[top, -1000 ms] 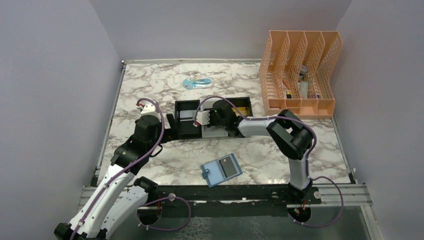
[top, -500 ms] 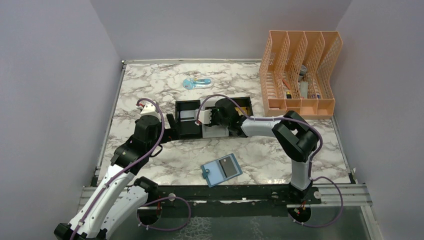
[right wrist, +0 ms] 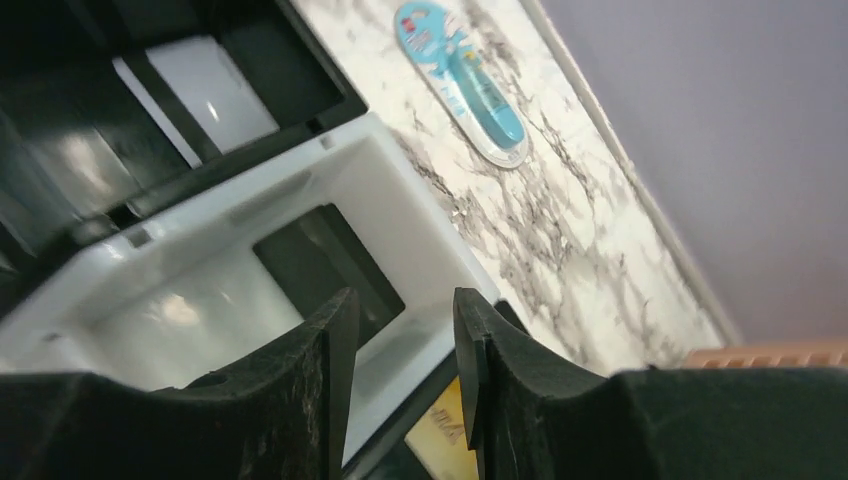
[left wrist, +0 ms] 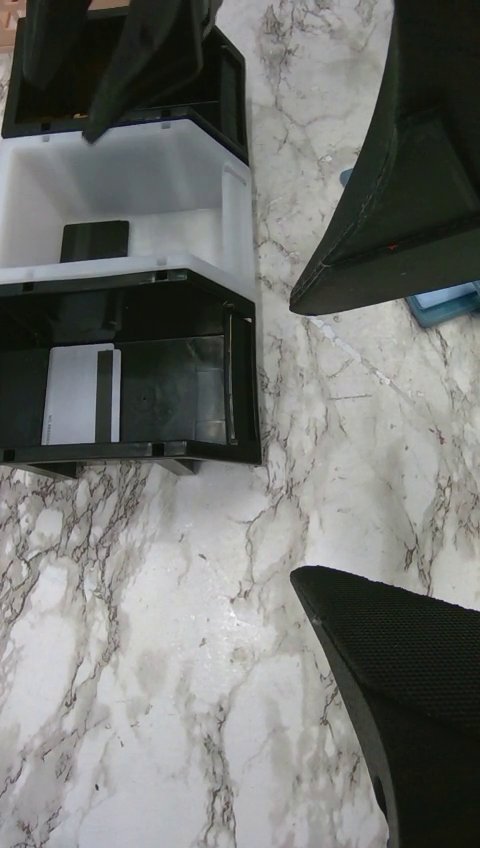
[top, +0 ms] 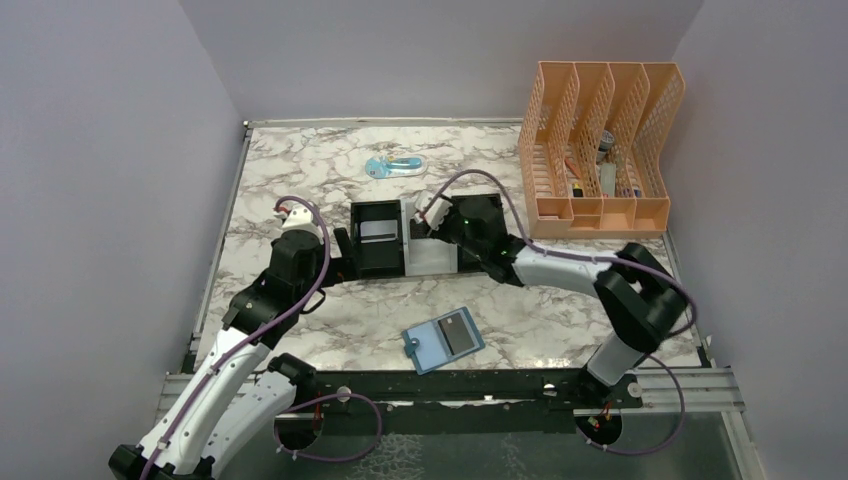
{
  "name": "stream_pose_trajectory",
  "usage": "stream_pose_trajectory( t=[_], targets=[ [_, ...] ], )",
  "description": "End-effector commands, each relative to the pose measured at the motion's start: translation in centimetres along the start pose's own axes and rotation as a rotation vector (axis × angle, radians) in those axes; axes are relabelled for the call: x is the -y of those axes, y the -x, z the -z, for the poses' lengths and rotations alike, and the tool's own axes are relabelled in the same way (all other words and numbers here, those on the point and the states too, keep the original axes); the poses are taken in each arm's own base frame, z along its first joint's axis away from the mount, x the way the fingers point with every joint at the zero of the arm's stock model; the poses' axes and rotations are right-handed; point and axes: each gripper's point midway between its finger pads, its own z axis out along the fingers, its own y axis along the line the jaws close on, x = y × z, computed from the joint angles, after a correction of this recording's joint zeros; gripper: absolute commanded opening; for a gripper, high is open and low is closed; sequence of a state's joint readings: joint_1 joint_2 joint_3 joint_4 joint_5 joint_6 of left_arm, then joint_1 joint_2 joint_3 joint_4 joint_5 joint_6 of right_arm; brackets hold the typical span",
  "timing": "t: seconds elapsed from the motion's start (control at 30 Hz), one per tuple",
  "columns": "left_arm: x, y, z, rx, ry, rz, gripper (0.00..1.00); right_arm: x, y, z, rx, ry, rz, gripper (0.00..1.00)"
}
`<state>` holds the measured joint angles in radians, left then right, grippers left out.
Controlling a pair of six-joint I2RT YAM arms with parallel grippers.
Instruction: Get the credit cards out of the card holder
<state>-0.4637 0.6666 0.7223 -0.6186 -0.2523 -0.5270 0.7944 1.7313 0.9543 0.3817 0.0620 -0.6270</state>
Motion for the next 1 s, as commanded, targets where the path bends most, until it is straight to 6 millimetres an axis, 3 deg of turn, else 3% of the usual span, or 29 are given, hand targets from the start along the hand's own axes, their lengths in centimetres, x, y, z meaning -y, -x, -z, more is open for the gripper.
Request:
stream_pose_trajectory(
  t=[0.0, 0.03, 0.13, 0.3, 0.37, 0.43, 0.57, 0.73, 0.97],
  targets=[
    [0.7, -0.3, 0.1, -0.002, -0.059, -0.018, 0.99, 3.2, 3.8, 5.6, 0.181, -0.176, -0.502, 0.41],
    [1.3, -0.4, 0.2, -0.003, -0.093, -0.024, 0.99, 3.3, 4.0, 7.2, 0.205, -0.196, -0.618, 0.41],
    [3.3, -0.8, 0.5, -0.020, -0.216, -0.031, 0.99, 1.0, 1.5, 10.0, 0.133, -0.194, -0.915, 0.44],
    [8.5, -3.7, 0.5, -0.136, -0.500, 0.127, 0.99, -4.1, -2.4, 13.4, -0.016, -0.119, -1.189, 0.43],
    [10.9, -4.8, 1.2, -0.196, -0.653, 0.205, 0.97, -6.7, -2.7, 14.6, -0.014, -0.027, -1.280, 0.43],
    [12.1, -5.0, 1.5, -0.202, -0.710, 0.236, 0.93, -8.3, -2.3, 15.6, 0.029, 0.056, -1.356, 0.43],
    [13.9, -6.8, 1.9, -0.230, -0.701, 0.204, 0.88, -11.0, -1.4, 17.1, 0.044, 0.222, -1.398, 0.43],
    [16.7, -11.9, 2.2, -0.315, -0.652, 0.111, 0.79, -13.7, -2.8, 17.5, -0.088, 0.291, -1.448, 0.43],
    [17.9, -15.2, 1.9, -0.341, -0.629, 0.123, 0.70, -16.2, -4.0, 18.1, -0.169, 0.371, -1.460, 0.40]
  ],
)
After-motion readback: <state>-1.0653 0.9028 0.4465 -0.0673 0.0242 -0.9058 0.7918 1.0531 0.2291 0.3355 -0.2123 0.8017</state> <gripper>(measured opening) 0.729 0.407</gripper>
